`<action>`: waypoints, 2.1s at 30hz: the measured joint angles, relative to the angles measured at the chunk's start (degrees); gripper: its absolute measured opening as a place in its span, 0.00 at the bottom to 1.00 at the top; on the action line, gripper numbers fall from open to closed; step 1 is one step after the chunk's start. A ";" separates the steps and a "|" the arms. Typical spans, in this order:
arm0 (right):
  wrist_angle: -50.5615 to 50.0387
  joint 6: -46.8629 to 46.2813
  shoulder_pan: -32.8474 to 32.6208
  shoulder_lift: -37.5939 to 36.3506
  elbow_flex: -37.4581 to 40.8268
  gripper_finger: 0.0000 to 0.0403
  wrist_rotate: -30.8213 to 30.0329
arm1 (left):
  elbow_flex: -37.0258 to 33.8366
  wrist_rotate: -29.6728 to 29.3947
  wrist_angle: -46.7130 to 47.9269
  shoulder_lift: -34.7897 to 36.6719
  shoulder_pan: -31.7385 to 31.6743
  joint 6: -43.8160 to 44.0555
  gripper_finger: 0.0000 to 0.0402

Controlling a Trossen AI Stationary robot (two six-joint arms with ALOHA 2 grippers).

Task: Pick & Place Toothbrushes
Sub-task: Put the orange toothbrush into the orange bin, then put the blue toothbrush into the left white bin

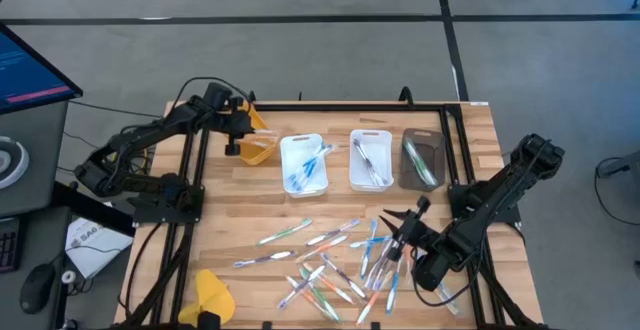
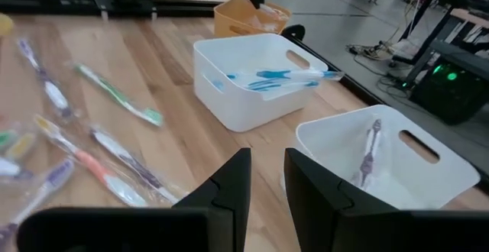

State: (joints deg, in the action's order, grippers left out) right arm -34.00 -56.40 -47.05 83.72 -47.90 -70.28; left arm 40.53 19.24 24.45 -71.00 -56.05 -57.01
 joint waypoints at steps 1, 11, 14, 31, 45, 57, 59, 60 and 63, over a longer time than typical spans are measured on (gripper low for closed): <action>0.58 0.02 -0.04 0.00 0.00 0.19 0.00 | -0.01 0.38 -0.07 0.00 -0.17 0.03 0.02; 4.51 -0.04 -1.55 -0.04 0.00 0.19 1.37 | -0.02 2.21 -0.22 -2.28 -1.05 0.23 0.02; 5.83 -0.05 -1.74 -0.04 0.00 0.19 2.29 | -0.02 2.23 -0.36 -4.20 -1.05 0.24 0.02; 6.84 2.42 -1.52 -0.04 0.00 0.19 4.39 | -0.02 2.25 0.00 -6.54 -2.89 0.26 0.02; 7.29 2.43 -1.24 -0.02 0.00 0.19 4.48 | -1.36 1.90 -0.69 -6.54 -2.91 0.48 0.12; 7.49 2.42 -1.31 -0.02 0.00 0.19 6.10 | -1.36 1.79 -1.10 -6.54 -3.49 0.70 0.25; 7.49 2.43 -1.31 -0.02 0.00 0.19 6.10 | -1.36 1.86 -1.50 -6.54 -3.63 1.23 0.27; 7.49 2.43 -1.31 -0.02 0.00 0.19 6.10 | -1.36 2.02 -1.57 -6.54 -3.63 1.50 0.28; 7.49 2.43 -1.31 -0.02 0.00 0.19 6.10 | -1.36 2.08 -1.74 -6.54 -3.61 1.51 0.30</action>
State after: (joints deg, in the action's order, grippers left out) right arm -26.50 -53.98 -48.36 83.70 -47.90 -64.18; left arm 39.18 21.32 22.71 -77.54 -59.66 -55.51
